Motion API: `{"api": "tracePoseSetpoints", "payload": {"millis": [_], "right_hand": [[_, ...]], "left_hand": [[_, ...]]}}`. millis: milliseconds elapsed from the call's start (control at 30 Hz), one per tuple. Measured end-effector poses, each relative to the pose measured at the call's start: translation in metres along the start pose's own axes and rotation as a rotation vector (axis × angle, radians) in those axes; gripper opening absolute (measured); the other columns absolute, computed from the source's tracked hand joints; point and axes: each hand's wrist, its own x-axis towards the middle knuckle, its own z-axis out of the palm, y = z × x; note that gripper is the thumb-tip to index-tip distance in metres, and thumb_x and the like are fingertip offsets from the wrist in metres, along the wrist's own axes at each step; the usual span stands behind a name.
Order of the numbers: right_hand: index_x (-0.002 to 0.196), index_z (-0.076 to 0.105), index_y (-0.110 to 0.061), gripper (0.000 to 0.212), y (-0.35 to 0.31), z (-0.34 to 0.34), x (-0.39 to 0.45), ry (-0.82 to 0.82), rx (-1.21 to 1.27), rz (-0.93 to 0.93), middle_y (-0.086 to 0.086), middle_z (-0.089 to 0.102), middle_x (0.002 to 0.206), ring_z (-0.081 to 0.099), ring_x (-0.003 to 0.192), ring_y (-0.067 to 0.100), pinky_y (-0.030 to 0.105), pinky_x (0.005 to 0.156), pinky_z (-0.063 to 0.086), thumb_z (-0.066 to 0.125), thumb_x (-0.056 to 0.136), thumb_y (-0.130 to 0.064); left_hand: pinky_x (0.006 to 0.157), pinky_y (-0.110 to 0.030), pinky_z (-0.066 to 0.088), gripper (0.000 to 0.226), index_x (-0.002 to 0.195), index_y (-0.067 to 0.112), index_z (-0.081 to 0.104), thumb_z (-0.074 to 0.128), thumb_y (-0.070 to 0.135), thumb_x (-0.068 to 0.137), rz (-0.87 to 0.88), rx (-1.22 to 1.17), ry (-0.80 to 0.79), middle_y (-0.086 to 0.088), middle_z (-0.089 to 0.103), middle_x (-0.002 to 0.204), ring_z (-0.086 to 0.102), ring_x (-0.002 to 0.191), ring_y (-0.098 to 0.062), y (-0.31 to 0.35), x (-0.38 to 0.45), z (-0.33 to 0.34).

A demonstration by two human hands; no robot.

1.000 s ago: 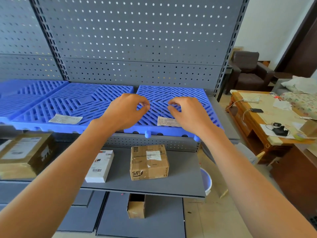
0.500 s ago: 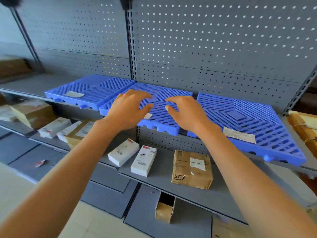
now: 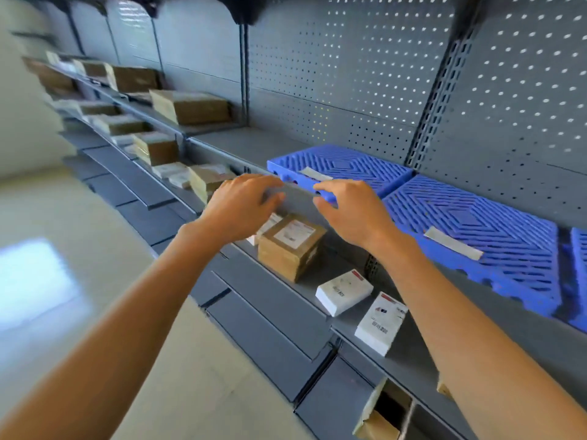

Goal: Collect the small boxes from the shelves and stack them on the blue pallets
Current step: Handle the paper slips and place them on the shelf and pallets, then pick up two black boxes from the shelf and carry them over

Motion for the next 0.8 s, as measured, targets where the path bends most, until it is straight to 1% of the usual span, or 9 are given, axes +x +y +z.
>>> {"api": "tracePoseSetpoints", "payload": {"millis": [100,200,300,367,400,433,567,667,800], "right_hand": [[0.131,0.064,-0.022,0.036,-0.053,0.034,0.031,-0.025,0.022,-0.084,0.004,0.066,0.131,0.057,0.122,0.028,0.043,0.101,0.045,0.055,0.099,-0.035],[0.134,0.062,-0.022,0.038,-0.098,0.063,0.056,-0.075,0.067,-0.157,0.001,0.062,0.137,0.053,0.128,0.024,0.043,0.106,0.042,0.052,0.1,-0.036],[0.13,0.064,-0.02,0.035,-0.134,0.088,0.081,-0.112,0.088,-0.229,0.003,0.065,0.133,0.055,0.125,0.027,0.046,0.105,0.042,0.053,0.099,-0.033],[0.126,0.065,-0.018,0.034,-0.156,0.105,0.097,-0.137,0.093,-0.263,0.006,0.066,0.129,0.056,0.122,0.029,0.045,0.102,0.044,0.052,0.099,-0.032],[0.128,0.065,-0.019,0.035,-0.166,0.113,0.104,-0.146,0.101,-0.279,0.006,0.066,0.13,0.056,0.122,0.029,0.044,0.101,0.045,0.052,0.099,-0.033],[0.131,0.063,-0.021,0.037,-0.175,0.121,0.112,-0.152,0.117,-0.296,0.006,0.065,0.131,0.056,0.122,0.029,0.043,0.102,0.046,0.052,0.099,-0.035],[0.137,0.059,-0.021,0.04,-0.201,0.154,0.147,-0.171,0.161,-0.367,0.005,0.063,0.135,0.054,0.126,0.027,0.041,0.105,0.043,0.053,0.099,-0.035],[0.137,0.059,-0.02,0.04,-0.211,0.178,0.176,-0.188,0.181,-0.403,0.006,0.064,0.134,0.055,0.126,0.027,0.04,0.105,0.042,0.053,0.1,-0.035],[0.139,0.057,-0.022,0.04,-0.214,0.212,0.226,-0.21,0.203,-0.43,0.006,0.062,0.136,0.055,0.125,0.027,0.042,0.103,0.043,0.054,0.101,-0.035]], "left_hand": [[0.097,-0.045,0.049,0.035,0.13,0.03,0.061,0.049,0.044,0.101,-0.068,0.039,0.02,-0.001,0.065,0.13,0.059,0.117,-0.029,-0.056,-0.018,-0.025],[0.097,-0.048,0.051,0.035,0.13,0.028,0.061,0.049,0.044,0.102,-0.146,0.033,0.033,0.001,0.064,0.132,0.061,0.113,-0.026,-0.101,-0.038,-0.045],[0.101,-0.05,0.048,0.036,0.131,0.029,0.061,0.05,0.046,0.101,-0.216,0.038,0.063,0.001,0.063,0.134,0.06,0.117,-0.024,-0.142,-0.054,-0.059],[0.106,-0.052,0.043,0.036,0.132,0.025,0.061,0.052,0.042,0.101,-0.267,0.048,0.086,-0.002,0.062,0.135,0.057,0.122,-0.025,-0.167,-0.062,-0.067],[0.107,-0.053,0.041,0.036,0.133,0.024,0.061,0.053,0.041,0.101,-0.293,0.06,0.101,-0.003,0.062,0.136,0.055,0.125,-0.026,-0.177,-0.064,-0.071],[0.108,-0.054,0.039,0.037,0.133,0.022,0.06,0.053,0.04,0.101,-0.315,0.074,0.116,-0.003,0.062,0.137,0.053,0.128,-0.027,-0.187,-0.066,-0.074],[0.108,-0.046,0.038,0.041,0.135,0.02,0.06,0.052,0.043,0.101,-0.382,0.135,0.12,-0.001,0.061,0.138,0.053,0.129,-0.025,-0.227,-0.064,-0.079],[0.109,-0.046,0.04,0.043,0.137,0.022,0.058,0.05,0.046,0.102,-0.43,0.18,0.107,0.0,0.06,0.14,0.052,0.13,-0.024,-0.257,-0.053,-0.075],[0.108,-0.049,0.04,0.043,0.137,0.023,0.058,0.049,0.046,0.102,-0.475,0.219,0.079,-0.001,0.06,0.14,0.052,0.131,-0.024,-0.295,-0.025,-0.066]]}}
